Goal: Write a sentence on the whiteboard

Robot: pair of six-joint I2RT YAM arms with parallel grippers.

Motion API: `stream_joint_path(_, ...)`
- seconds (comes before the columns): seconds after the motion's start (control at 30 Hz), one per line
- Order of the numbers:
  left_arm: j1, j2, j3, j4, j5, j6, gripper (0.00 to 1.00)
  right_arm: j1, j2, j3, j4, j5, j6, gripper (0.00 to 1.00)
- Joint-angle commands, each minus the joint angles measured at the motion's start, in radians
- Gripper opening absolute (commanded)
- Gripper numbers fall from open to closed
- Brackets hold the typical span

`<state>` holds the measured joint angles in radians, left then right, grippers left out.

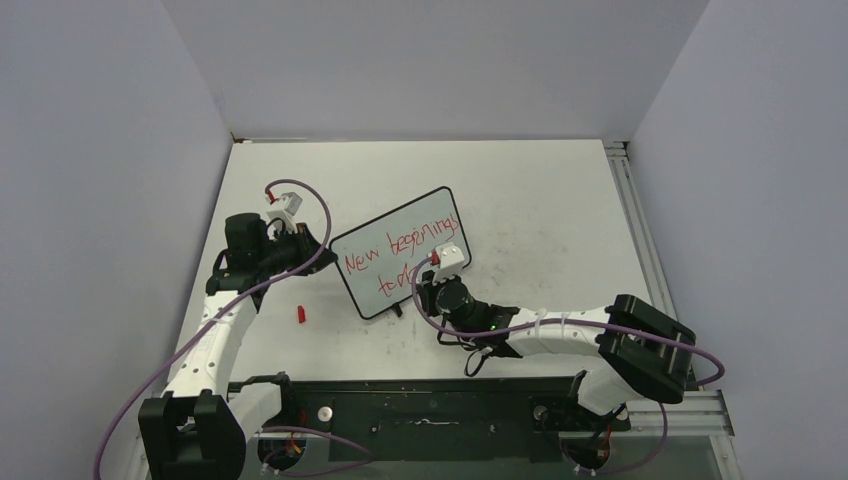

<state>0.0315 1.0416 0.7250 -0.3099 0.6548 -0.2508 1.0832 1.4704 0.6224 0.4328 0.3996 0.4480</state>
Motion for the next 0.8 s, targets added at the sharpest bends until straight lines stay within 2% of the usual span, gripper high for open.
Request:
stream_joint_path(0.0, -0.007, -0.017, 0.010, 0.023, 0.019, 0.001, 0.00, 0.009, 0.005, -0.013, 0.013, 0.017, 0.029, 0.05)
stream_joint_path(0.77, -0.007, -0.017, 0.008, 0.022, 0.019, 0.001, 0.00, 0.001, -0.015, 0.016, -0.023, 0.075, 0.007, 0.05)
